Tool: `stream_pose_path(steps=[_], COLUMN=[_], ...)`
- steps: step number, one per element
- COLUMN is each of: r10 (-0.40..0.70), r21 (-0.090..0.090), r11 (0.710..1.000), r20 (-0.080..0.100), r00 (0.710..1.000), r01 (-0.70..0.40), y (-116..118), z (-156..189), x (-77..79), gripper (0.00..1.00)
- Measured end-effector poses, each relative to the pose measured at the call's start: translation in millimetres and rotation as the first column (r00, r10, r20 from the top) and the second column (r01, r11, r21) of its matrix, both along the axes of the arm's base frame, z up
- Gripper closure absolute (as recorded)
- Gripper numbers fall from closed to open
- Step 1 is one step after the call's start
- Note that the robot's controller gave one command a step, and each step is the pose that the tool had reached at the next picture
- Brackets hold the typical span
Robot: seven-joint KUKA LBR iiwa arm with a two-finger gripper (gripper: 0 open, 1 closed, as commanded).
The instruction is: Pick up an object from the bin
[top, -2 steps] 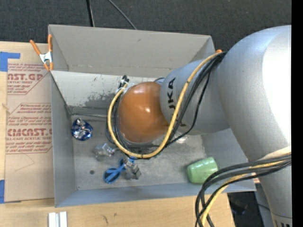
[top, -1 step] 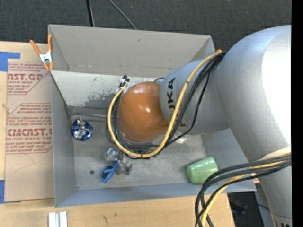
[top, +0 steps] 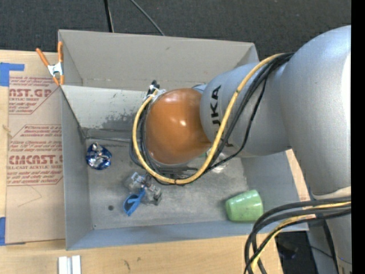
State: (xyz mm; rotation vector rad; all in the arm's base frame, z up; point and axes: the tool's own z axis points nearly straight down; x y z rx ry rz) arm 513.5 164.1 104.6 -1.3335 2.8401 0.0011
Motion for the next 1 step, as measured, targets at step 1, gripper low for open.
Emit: stream_pose_path(steps=[1], r10=[0.000], r21=[0.000], r11=[1.000], r20=[0.000], r00=[1.000], r01=[0.000], y=[1.0], z=[25.1], x=[0.6], gripper=[1.00])
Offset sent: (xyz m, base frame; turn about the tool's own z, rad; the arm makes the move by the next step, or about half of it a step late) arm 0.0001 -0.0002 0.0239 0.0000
